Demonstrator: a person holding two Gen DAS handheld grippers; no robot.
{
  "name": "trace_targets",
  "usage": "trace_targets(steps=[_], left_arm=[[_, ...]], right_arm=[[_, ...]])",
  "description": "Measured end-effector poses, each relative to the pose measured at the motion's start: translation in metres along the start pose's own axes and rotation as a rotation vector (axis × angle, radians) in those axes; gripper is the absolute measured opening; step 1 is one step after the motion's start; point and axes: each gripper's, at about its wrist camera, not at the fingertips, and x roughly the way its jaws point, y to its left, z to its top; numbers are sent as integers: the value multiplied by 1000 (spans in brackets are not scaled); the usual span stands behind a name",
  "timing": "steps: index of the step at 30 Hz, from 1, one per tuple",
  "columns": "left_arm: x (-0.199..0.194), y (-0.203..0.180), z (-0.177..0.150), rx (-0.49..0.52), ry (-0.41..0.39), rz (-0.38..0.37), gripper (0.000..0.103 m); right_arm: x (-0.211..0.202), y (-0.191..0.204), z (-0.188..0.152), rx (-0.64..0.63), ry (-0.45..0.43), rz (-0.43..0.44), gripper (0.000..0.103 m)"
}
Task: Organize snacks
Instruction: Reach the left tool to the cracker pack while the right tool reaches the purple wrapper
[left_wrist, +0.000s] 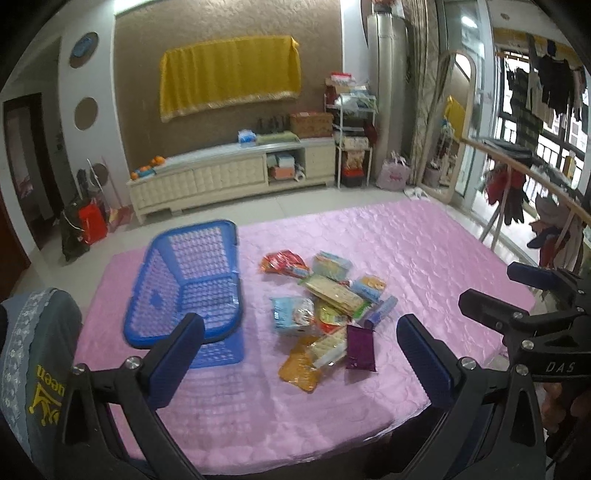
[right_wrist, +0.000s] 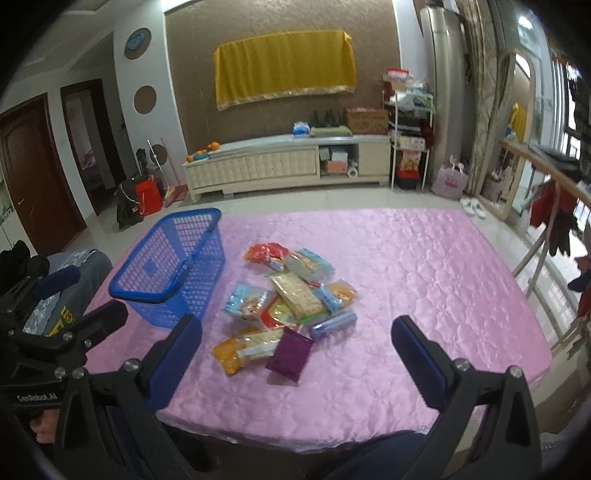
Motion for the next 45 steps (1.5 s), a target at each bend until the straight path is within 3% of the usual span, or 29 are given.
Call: trace_targets(steps=[6,11,17,23,25,27,35,39,40,42,45], left_arm=[[51,-26,0,60,94,20,103],[93,-36,-1,118,191,-10,103],[134,-46,-6,221,277,-9,103],[172,-52,-16,363,356,-56,103],[180,-52,-23,415,394,-89,98],[190,-53,-30,479,432,-93,85],[222,-56,-50,605,542,-111,84],[235,-53,-50,597,561,-127,84],[238,-52,-50,593,567,-138,82],[241,-54,-50,598,577,-154,68],[243,-57,-53,613,582,-184,65]], right_arm=[[39,-37,-9,35,94,3,103],[74,-62,-20,72,178,0,103],[115,-71,-35,85,274,4,103],[148,-73,-48,104,336,1,103],[154,-72,-52,102,341,2,103],[161,-70,-57,102,355,6,103],[177,-66,-65,103,388,-1,103],[178,-64,-65,101,390,1,103],[180,-63,-66,99,394,4,103],[182,-60,-67,96,401,4,103],[184,-58,-71,98,412,12,103]])
